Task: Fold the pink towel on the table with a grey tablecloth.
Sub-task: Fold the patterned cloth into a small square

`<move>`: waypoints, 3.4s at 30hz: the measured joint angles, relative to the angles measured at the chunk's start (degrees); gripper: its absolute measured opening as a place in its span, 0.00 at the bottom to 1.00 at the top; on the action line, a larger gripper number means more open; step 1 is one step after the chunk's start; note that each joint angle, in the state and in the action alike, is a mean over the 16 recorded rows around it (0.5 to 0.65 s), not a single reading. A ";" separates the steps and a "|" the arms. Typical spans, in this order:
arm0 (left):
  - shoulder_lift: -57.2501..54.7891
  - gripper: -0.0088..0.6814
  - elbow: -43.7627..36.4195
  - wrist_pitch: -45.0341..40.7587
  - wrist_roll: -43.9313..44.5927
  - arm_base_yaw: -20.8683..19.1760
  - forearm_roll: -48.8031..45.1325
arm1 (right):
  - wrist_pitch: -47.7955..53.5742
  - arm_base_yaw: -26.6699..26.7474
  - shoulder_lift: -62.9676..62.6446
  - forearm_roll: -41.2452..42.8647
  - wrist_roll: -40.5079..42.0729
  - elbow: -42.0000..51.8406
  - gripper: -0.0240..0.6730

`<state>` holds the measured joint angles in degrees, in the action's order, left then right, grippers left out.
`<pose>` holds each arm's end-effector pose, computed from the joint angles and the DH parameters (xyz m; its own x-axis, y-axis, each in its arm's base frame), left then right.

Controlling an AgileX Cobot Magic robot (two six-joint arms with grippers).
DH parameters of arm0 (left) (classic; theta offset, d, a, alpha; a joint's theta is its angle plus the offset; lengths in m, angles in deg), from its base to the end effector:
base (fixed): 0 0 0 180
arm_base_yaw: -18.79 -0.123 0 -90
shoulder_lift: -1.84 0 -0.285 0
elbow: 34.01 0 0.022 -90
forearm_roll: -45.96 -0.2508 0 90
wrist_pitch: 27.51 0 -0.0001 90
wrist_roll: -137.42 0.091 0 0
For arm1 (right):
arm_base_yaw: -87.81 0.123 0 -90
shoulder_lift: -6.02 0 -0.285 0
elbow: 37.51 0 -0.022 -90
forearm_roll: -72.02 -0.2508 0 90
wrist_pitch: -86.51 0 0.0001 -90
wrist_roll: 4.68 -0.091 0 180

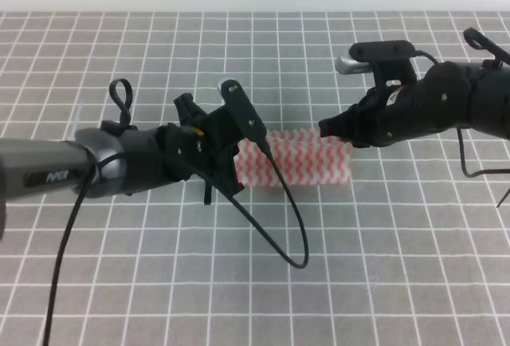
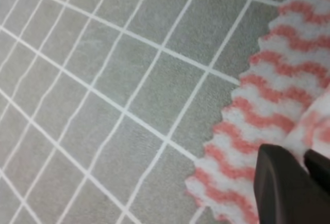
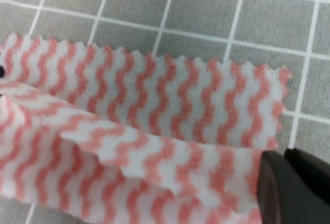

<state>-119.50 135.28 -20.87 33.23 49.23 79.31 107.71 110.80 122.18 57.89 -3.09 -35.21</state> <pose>0.3669 -0.2089 0.1607 -0.0646 0.8220 -0.5658 0.6869 0.4479 0.5723 0.3797 0.1699 0.2101 -0.7704 -0.1089 -0.6282 -0.2931 0.9355 0.1973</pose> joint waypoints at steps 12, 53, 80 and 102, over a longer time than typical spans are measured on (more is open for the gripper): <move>-1.20 0.01 0.79 -0.27 0.00 -0.44 0.39 | -1.75 0.02 1.15 -0.02 0.00 -0.01 0.01; -2.86 0.10 0.81 1.93 -0.01 -1.20 0.39 | -6.06 -0.03 2.54 -0.55 0.00 0.00 0.02; -1.91 0.31 1.63 6.00 -3.33 -2.83 0.71 | -1.96 -1.07 4.95 -2.77 0.00 -6.21 0.33; -0.07 0.01 9.93 -26.75 -20.36 -2.99 4.35 | 21.51 1.10 8.24 -26.58 22.41 -13.55 0.02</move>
<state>-119.57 145.20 -47.62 12.87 46.24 83.66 129.22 111.90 130.42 31.31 19.32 -48.76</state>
